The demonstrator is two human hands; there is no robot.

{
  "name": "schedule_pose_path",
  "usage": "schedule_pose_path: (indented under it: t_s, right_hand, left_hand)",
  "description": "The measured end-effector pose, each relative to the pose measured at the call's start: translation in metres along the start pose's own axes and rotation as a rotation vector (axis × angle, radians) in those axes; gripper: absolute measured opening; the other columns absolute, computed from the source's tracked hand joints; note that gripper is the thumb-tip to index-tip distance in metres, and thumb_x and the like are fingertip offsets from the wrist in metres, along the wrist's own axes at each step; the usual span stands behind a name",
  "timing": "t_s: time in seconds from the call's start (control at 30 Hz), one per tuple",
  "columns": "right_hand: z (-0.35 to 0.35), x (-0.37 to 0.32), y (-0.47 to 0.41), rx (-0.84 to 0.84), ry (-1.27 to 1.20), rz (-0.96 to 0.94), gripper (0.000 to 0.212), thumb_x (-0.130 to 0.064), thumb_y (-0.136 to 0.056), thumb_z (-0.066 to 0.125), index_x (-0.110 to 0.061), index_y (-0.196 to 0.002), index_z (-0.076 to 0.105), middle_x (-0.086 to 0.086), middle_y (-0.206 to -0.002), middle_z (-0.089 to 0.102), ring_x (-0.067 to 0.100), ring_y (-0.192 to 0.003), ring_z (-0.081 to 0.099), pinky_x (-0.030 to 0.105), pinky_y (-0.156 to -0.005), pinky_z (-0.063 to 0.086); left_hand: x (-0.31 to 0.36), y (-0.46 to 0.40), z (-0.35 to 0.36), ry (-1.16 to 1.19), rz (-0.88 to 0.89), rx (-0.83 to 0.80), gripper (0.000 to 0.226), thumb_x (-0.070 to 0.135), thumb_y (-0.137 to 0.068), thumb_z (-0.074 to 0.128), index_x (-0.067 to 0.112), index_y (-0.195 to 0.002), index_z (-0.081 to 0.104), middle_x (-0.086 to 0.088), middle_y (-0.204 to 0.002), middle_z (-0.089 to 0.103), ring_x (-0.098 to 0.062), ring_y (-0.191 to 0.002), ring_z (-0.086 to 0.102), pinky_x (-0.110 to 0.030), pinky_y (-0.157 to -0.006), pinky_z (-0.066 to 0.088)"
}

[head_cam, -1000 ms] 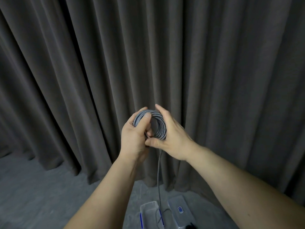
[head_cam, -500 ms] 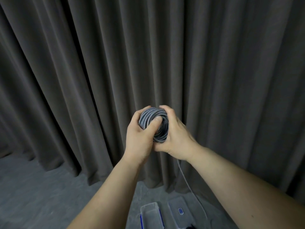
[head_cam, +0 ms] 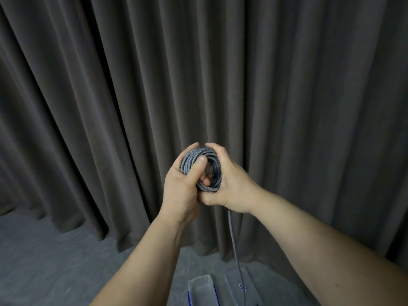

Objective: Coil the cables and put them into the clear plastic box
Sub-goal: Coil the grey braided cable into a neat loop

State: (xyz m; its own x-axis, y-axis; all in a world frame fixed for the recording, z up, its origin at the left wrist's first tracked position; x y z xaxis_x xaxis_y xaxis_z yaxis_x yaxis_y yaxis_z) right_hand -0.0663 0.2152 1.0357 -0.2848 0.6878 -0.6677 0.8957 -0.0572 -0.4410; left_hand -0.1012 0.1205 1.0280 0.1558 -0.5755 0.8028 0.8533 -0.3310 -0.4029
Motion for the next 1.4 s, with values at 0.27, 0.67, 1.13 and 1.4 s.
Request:
schedule_pose_path:
  t_s: [0.27,0.67,1.13,1.4]
  right_hand:
    - [-0.001,-0.007,0.000,0.031,-0.030,-0.029,0.090,-0.039,-0.056,0.083,-0.044,-0.128,0.029,-0.013,-0.111,0.063,0.009,-0.100,0.062,0.031,-0.086,0.051]
    - [0.024,0.020,-0.006,-0.151,-0.138,0.109,0.117,-0.028,-0.063,0.081,-0.051,-0.144,0.000,-0.012,-0.120,0.062,0.006,-0.099,0.063,0.030,-0.093,0.051]
    - [0.008,-0.032,0.007,-0.189,0.623,-0.134,0.024,-0.027,-0.094,0.045,-0.030,-0.109,0.064,-0.004,-0.103,0.060,0.023,-0.101,0.057,0.031,-0.081,0.046]
    - [-0.005,-0.093,-0.013,-0.199,0.321,-0.354,0.024,-0.013,-0.093,0.054,-0.020,-0.106,0.074,0.001,-0.097,0.059,0.017,-0.095,0.058,0.030,-0.090,0.043]
  left_hand:
    - [0.012,0.000,-0.007,-0.069,0.077,0.065,0.037,0.020,-0.078,0.065,0.022,-0.114,0.064,0.005,-0.050,0.049,-0.010,-0.043,0.038,-0.022,-0.051,0.041]
    - [0.035,-0.010,-0.036,-0.333,0.258,0.271,0.015,0.017,-0.087,0.068,0.027,-0.099,0.071,0.002,-0.067,0.063,-0.013,-0.054,0.053,-0.026,-0.055,0.047]
    - [0.072,-0.029,-0.076,-0.367,0.334,0.484,0.017,0.021,-0.090,0.066,0.022,-0.106,0.068,-0.007,-0.084,0.059,-0.011,-0.052,0.050,-0.021,-0.047,0.043]
    - [0.053,-0.024,-0.045,-0.509,0.260,0.277,0.013,0.021,-0.095,0.059,0.023,-0.106,0.067,0.005,-0.091,0.070,0.000,-0.078,0.064,-0.017,-0.073,0.052]
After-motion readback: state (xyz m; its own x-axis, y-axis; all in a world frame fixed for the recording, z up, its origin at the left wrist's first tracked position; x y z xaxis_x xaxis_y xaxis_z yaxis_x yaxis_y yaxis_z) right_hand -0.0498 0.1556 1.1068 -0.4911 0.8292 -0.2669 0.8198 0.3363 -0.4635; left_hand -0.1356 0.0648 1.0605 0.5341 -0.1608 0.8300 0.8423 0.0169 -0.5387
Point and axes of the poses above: each hand's wrist, its own y-axis away from the middle knuckle, its own z-axis out of the palm, x = y × z, the point moved 8 cm from there along -y, towards the middle knuckle
